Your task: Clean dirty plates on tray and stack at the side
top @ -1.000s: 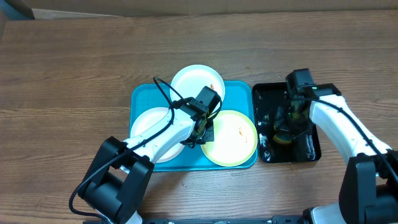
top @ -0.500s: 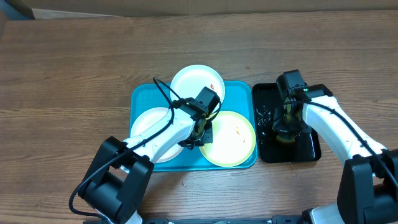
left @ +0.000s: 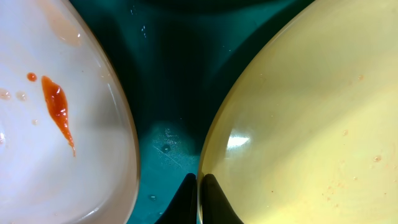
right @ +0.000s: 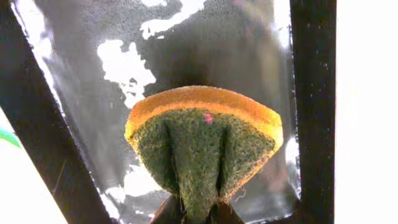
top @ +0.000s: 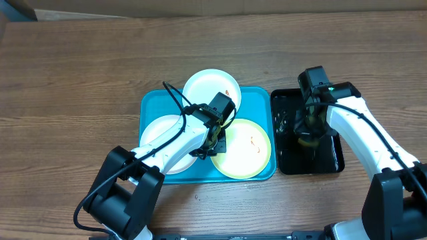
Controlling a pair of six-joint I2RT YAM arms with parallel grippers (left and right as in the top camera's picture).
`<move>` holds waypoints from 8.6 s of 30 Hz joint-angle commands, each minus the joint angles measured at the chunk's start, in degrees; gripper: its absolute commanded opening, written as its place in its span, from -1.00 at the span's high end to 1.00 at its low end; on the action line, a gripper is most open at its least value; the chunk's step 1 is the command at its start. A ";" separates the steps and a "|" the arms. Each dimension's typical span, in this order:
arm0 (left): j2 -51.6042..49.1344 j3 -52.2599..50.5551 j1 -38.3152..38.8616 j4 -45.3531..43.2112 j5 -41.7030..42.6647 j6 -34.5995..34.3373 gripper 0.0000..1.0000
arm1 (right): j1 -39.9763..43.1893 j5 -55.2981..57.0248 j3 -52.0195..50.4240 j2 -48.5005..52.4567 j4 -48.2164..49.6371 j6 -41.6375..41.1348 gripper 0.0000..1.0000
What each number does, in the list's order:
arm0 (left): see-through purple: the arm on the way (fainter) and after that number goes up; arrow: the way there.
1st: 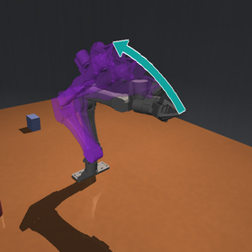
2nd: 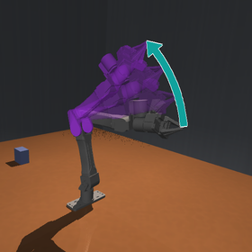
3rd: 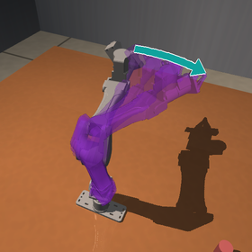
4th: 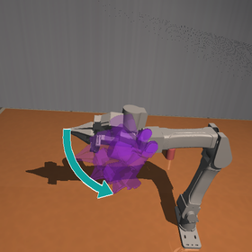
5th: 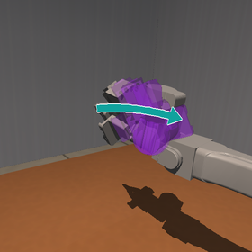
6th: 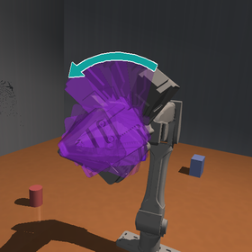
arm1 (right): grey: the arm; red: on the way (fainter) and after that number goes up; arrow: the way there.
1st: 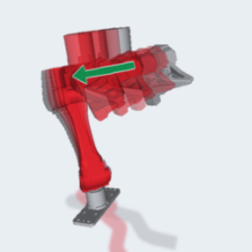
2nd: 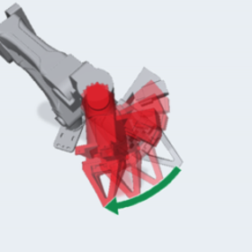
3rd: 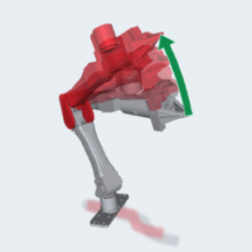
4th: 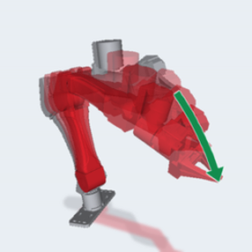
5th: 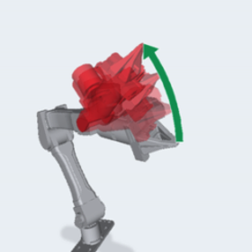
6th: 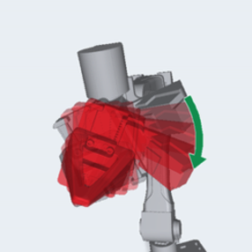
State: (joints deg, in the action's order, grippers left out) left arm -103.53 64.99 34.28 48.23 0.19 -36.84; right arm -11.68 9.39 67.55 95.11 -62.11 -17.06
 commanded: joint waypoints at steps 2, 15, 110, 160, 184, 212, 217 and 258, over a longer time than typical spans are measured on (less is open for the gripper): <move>-0.94 1.11 -0.17 0.15 -1.27 1.11 0.92 | -0.15 -1.25 1.62 -0.59 -0.07 -0.46 0.92; -0.94 1.11 -0.17 -0.28 -1.22 1.05 0.92 | -3.67 -28.00 3.78 -0.59 2.10 12.83 0.92; -0.94 1.11 -0.28 -0.42 -0.15 1.09 0.86 | -13.86 -25.66 -1.62 8.48 14.43 22.45 0.88; -0.94 1.11 -0.28 -0.44 -0.15 1.09 0.89 | -14.95 -35.71 -11.63 8.55 22.43 19.02 0.87; -0.94 1.11 -0.28 -0.28 -0.15 1.09 0.86 | -4.02 -53.24 4.52 7.45 6.34 25.27 0.92; -0.96 1.07 -0.13 -3.04 -0.15 1.07 0.24 | 10.10 -13.90 0.96 6.86 7.45 10.58 0.92; -0.98 1.07 -0.13 -3.08 -0.17 1.05 0.17 | 10.10 -13.99 -0.02 6.84 8.04 10.56 0.18; -3.50 9.31 -0.44 5.40 -0.79 6.56 0.92 | 19.82 -14.36 11.72 6.80 2.91 6.51 -0.66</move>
State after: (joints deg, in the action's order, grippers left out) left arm -106.26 71.79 34.02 52.99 0.82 -33.39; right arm 6.59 -5.52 78.37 103.28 -59.86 -9.74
